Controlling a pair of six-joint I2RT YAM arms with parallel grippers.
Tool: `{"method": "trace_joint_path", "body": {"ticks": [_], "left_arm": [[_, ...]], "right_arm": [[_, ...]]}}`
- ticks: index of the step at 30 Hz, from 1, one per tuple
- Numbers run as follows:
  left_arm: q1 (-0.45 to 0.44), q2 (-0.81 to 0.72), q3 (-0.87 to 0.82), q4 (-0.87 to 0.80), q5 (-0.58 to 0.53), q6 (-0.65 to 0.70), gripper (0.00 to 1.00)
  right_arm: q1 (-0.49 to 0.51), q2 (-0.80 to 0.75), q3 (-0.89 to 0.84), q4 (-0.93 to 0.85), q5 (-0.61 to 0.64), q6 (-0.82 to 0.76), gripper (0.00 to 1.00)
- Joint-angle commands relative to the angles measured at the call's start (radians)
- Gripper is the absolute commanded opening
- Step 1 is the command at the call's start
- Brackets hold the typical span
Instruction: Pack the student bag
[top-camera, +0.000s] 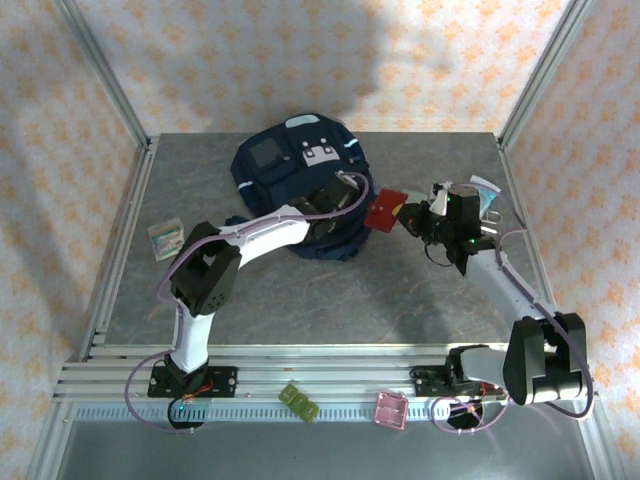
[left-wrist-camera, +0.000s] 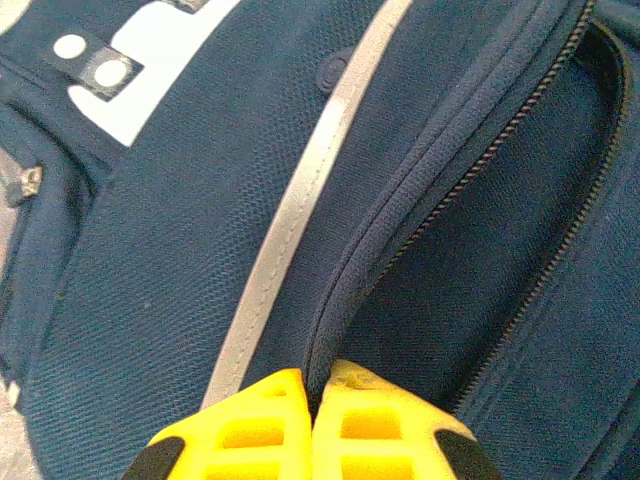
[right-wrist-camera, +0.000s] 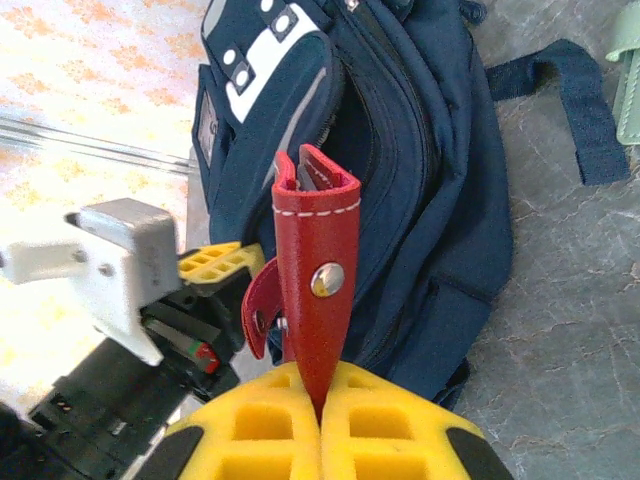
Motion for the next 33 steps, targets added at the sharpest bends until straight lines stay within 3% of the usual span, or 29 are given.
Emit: {"method": "trace_joint_path", "body": {"ticks": [1, 9, 20, 28, 31, 33], "left_arm": [[0.025, -0.077, 0.075, -0.039, -0.039, -0.047, 0.0], [0.024, -0.109, 0.205, -0.12, -0.047, -0.075, 0.0], [0.024, -0.096, 0.344, -0.187, 0.065, -0.155, 0.0], [0.024, -0.091, 0.393, -0.213, 0.121, -0.205, 0.0], [0.024, -0.061, 0.394, -0.214, 0.13, -0.219, 0.0], [0.024, -0.055, 0.393, -0.217, 0.113, -0.226, 0.0]], "right_arm": [[0.025, 0.023, -0.013, 0.101, -0.03, 0.035, 0.0], [0.147, 0.166, 0.007, 0.385, -0.042, 0.184, 0.0], [0.249, 0.456, 0.15, 0.661, 0.046, 0.406, 0.0], [0.315, 0.626, 0.278, 0.717, 0.191, 0.552, 0.0], [0.359, 0.702, 0.374, 0.673, 0.23, 0.581, 0.01], [0.383, 0.756, 0.456, 0.59, 0.231, 0.585, 0.06]]}}
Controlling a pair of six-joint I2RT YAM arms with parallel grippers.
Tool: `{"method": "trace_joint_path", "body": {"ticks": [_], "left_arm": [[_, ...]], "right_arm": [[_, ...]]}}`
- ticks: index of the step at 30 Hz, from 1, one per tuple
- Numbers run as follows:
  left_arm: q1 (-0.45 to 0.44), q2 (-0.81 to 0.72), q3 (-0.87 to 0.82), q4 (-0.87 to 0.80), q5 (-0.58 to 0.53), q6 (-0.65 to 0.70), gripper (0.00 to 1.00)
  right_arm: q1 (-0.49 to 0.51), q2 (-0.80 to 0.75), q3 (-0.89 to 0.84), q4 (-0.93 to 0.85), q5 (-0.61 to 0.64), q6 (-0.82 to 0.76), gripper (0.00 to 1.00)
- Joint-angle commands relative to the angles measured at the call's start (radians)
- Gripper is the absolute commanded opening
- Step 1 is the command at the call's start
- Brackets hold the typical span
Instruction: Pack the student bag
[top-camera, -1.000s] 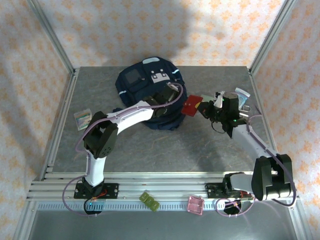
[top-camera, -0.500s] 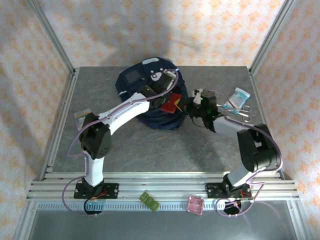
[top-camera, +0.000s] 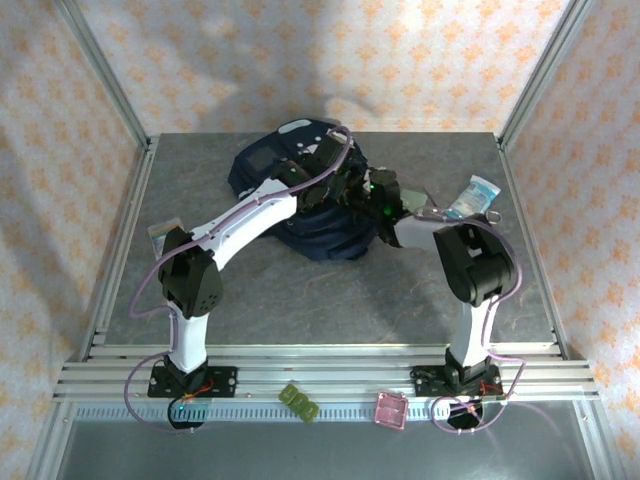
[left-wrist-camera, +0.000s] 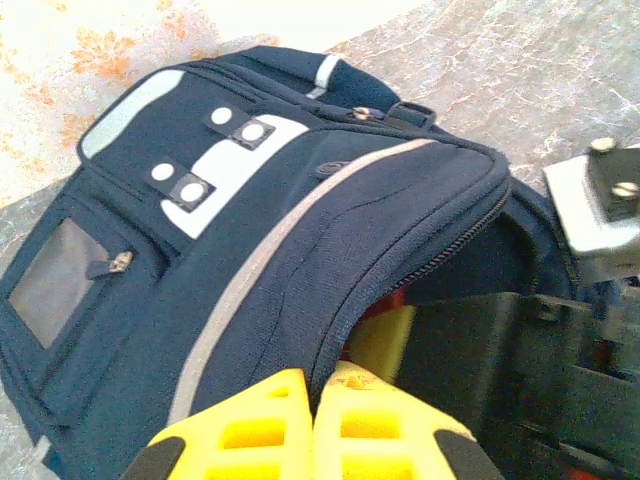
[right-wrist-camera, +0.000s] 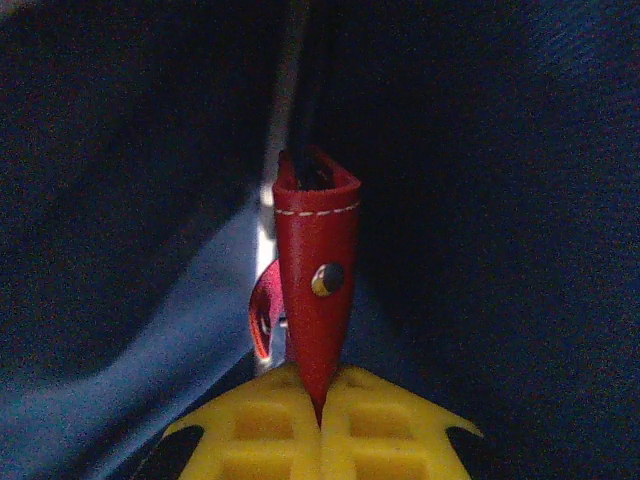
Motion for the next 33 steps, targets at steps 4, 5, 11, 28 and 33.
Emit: {"method": "trace_joint_path", "body": {"ticks": [4, 5, 11, 28, 33], "left_arm": [[-0.006, -0.015, 0.036, 0.06, -0.063, -0.041, 0.0], [-0.003, -0.022, 0.02, 0.07, -0.073, -0.04, 0.0], [0.033, -0.05, -0.06, 0.102, -0.093, -0.068, 0.0], [0.065, -0.131, -0.356, 0.149, -0.312, -0.049, 0.0], [0.055, -0.186, -0.421, 0.156, -0.216, -0.09, 0.0]], "right_arm": [[0.067, 0.083, 0.137, -0.06, -0.01, 0.031, 0.25], [0.065, 0.066, 0.122, -0.072, -0.012, 0.018, 0.32], [0.049, -0.067, 0.008, -0.19, -0.004, -0.085, 0.44], [-0.106, -0.485, -0.141, -0.646, 0.187, -0.496, 0.51], [-0.199, -0.436, -0.098, -0.746, 0.303, -0.543, 0.51]]}}
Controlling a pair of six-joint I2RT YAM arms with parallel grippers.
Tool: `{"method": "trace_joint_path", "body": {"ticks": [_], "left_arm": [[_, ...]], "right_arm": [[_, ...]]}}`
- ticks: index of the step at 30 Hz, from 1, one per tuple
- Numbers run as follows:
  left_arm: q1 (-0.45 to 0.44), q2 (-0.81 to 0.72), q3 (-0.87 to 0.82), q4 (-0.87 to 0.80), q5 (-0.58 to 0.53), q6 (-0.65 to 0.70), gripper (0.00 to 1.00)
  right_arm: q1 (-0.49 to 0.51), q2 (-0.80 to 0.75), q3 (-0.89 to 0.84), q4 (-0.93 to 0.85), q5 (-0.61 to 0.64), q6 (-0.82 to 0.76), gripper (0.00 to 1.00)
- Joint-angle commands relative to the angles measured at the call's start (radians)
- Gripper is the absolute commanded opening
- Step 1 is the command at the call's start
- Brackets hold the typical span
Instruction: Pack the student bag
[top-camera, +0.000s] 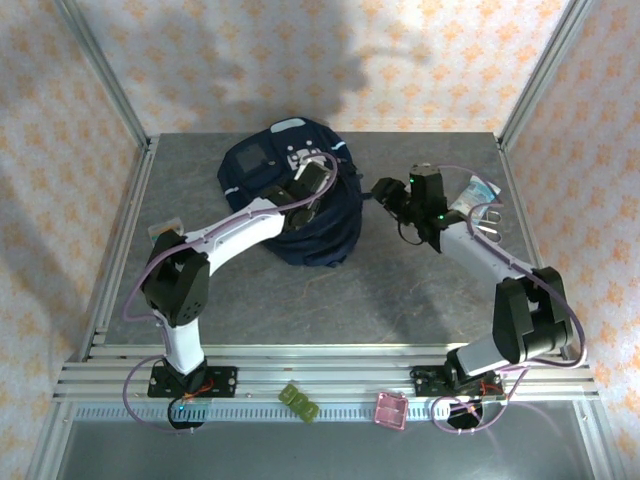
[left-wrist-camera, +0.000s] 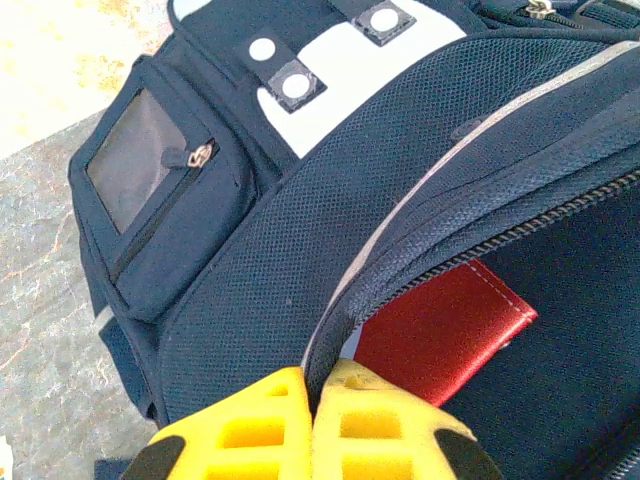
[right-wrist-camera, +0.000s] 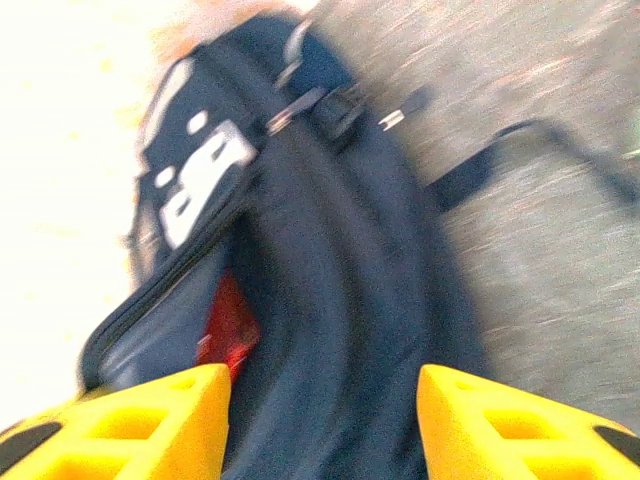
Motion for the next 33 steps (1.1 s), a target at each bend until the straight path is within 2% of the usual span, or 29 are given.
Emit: {"method": "trace_joint_path", "body": {"ticks": [1, 2, 6, 9, 14, 19, 25, 30, 33], "left_arm": [[0.006, -0.073, -0.041, -0.001, 0.011, -0.051, 0.0], [-0.004, -0.081, -0.052, -0.001, 0.032, -0.063, 0.02], [-0.037, -0.111, -0.09, -0.006, 0.07, -0.12, 0.37], [-0.047, -0.143, -0.124, -0.005, 0.117, -0.169, 0.5], [-0.055, -0.211, -0.184, 0.015, 0.175, -0.23, 0.58], [-0.056, -0.282, -0.248, 0.066, 0.225, -0.273, 0.65], [-0.055, -0.261, -0.254, 0.106, 0.293, -0.309, 0.65], [-0.06, -0.226, -0.25, 0.149, 0.389, -0.346, 0.65], [-0.071, -0.201, -0.247, 0.173, 0.446, -0.371, 0.64]], "right_arm": [[-0.051, 0.062, 0.05, -0.129, 0.131, -0.08, 0.52], [-0.065, 0.097, 0.073, -0.14, 0.144, -0.089, 0.52], [-0.089, 0.236, 0.169, -0.149, 0.185, -0.126, 0.53], [-0.093, 0.344, 0.253, -0.166, 0.193, -0.145, 0.53], [-0.094, 0.479, 0.332, -0.187, 0.182, -0.147, 0.53], [-0.09, 0.464, 0.242, -0.133, 0.112, -0.112, 0.53], [-0.045, 0.335, 0.041, -0.091, 0.036, -0.061, 0.52], [0.05, 0.126, -0.178, -0.025, 0.019, 0.064, 0.52], [0.084, 0.003, -0.246, -0.018, 0.034, 0.111, 0.53]]}}
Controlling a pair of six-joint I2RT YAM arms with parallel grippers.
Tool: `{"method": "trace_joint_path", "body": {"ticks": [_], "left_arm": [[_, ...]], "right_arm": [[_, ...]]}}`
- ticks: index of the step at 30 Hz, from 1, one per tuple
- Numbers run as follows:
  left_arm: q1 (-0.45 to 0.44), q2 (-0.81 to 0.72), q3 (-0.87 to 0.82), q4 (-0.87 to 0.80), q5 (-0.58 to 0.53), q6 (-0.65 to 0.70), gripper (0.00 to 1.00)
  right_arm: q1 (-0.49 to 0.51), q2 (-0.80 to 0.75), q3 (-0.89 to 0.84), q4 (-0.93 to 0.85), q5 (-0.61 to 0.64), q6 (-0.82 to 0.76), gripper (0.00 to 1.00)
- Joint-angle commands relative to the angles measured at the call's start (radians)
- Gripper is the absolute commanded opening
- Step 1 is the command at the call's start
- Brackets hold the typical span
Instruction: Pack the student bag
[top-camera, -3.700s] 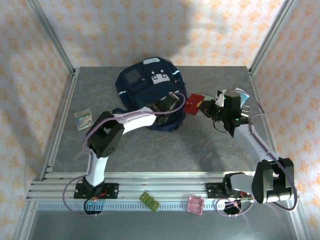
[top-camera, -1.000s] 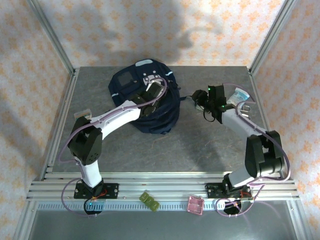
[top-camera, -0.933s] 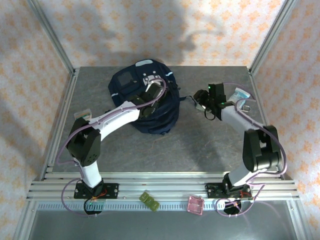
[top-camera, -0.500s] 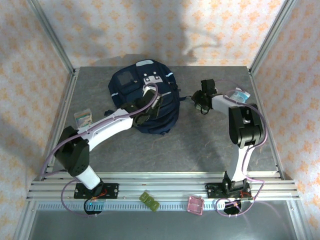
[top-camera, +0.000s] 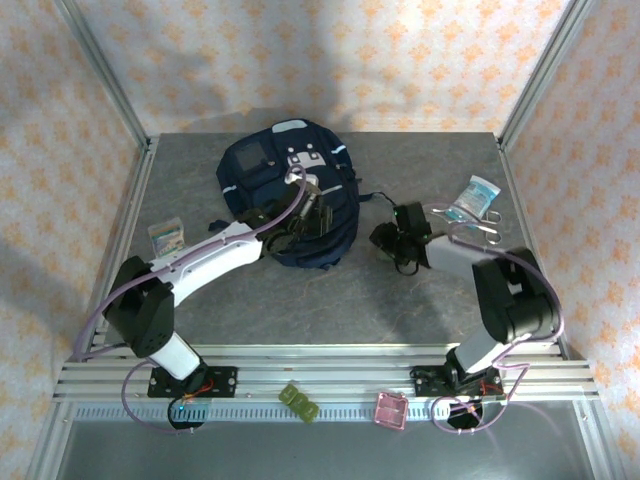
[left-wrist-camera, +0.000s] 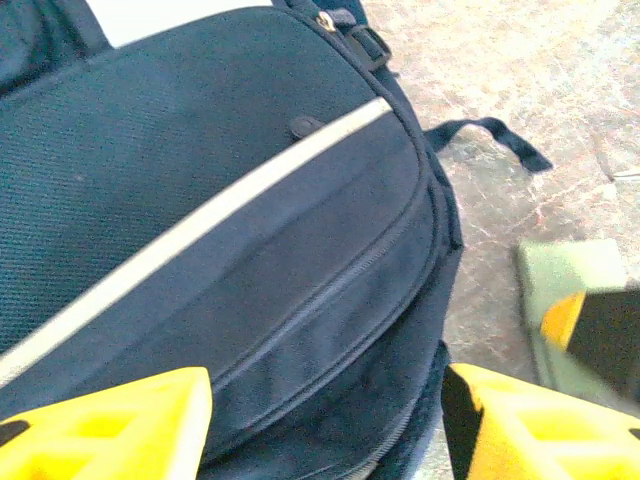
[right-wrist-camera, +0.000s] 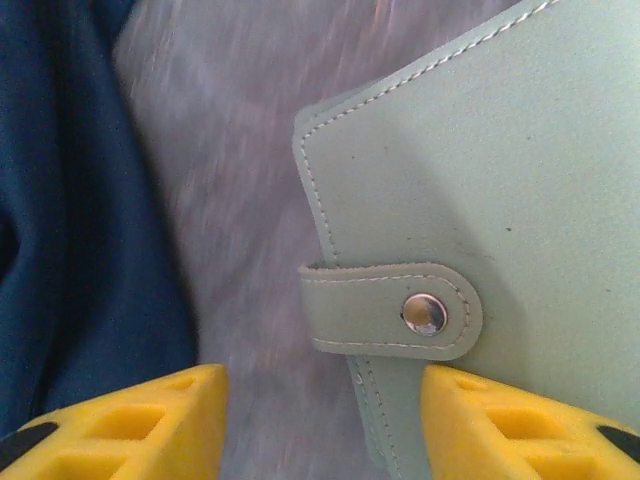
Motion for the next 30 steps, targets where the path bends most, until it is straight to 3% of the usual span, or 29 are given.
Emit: {"method": "trace_joint_path", "body": {"ticks": [1, 4, 9, 15, 19, 23, 30], "left_arm": [[-0.021, 0.038, -0.001, 0.058, 0.106, -0.05, 0.64], [-0.043, 0.085, 0.023, 0.074, 0.179, -0.068, 0.62], [-0.087, 0.193, 0.104, 0.07, 0.273, -0.096, 0.56], [-0.147, 0.354, 0.213, 0.038, 0.387, -0.108, 0.52], [-0.176, 0.47, 0.313, -0.08, 0.383, -0.082, 0.4], [-0.199, 0.541, 0.382, -0.141, 0.331, -0.065, 0.36], [-0.2, 0.589, 0.37, -0.13, 0.328, -0.064, 0.24]], "right_arm": [[0.009, -0.126, -0.035, -0.012, 0.025, 0.079, 0.53], [-0.03, -0.21, -0.016, -0.098, 0.066, 0.03, 0.54], [-0.146, -0.244, -0.025, -0.167, 0.028, -0.06, 0.54], [-0.215, -0.235, -0.09, -0.1, -0.05, -0.119, 0.52], [-0.235, -0.191, -0.13, -0.021, -0.129, -0.131, 0.5], [-0.235, -0.131, -0.16, 0.057, -0.197, -0.126, 0.49], [-0.233, -0.078, -0.207, 0.178, -0.312, -0.1, 0.47]]}}
